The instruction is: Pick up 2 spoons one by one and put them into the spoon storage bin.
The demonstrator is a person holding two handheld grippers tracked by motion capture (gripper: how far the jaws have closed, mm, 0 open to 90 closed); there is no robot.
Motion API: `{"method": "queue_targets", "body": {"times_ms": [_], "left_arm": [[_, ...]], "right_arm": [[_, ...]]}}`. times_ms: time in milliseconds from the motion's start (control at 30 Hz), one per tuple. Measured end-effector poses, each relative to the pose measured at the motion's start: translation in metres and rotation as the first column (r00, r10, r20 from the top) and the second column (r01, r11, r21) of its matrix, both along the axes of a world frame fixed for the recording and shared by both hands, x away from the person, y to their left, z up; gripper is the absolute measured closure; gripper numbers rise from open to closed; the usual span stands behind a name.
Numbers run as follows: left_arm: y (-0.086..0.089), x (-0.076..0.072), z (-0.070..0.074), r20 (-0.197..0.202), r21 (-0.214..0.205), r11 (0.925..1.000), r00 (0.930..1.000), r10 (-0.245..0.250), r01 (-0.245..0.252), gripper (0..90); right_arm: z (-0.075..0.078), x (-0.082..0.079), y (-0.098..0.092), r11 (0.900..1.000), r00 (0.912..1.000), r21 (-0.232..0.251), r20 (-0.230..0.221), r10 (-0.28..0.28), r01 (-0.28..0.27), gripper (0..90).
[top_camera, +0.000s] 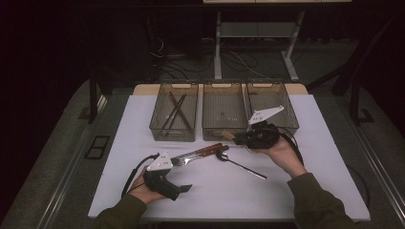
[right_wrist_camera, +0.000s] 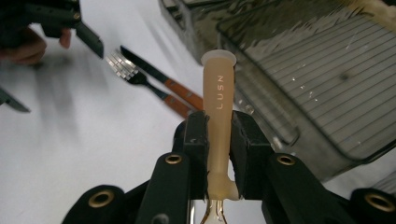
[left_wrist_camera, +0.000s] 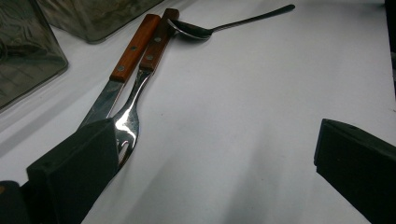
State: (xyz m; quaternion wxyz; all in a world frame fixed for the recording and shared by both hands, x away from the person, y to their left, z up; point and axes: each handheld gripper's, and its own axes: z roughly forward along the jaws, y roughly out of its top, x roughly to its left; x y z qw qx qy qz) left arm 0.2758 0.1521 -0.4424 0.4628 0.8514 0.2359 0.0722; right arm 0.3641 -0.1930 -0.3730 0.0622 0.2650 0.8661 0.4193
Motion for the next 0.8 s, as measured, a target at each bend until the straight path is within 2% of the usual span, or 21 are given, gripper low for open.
{"method": "queue_targets", "body": {"times_ms": [467, 667, 800], "left_arm": [[0.0, 0.0, 0.0, -0.002, -0.006, 1.0, 1.0, -0.001, 0.001, 0.0], [0.0, 0.0, 0.001, 0.001, -0.006, 1.0, 1.0, -0.007, 0.007, 0.0], [0.0, 0.0, 0.001, 0.003, -0.016, 0.9999, 1.0, -0.005, 0.005, 0.0]], "right_arm": [[0.027, 0.049, 0.018, 0.9981, 0.9979, -0.012, 0.023, -0.06, 0.06, 77.0], [0.027, 0.075, 0.025, 0.9956, 0.996, -0.034, 0.022, -0.086, 0.087, 77.0], [0.022, 0.09, 0.027, 0.9937, 0.9943, -0.035, 0.013, -0.106, 0.106, 77.0]]}}
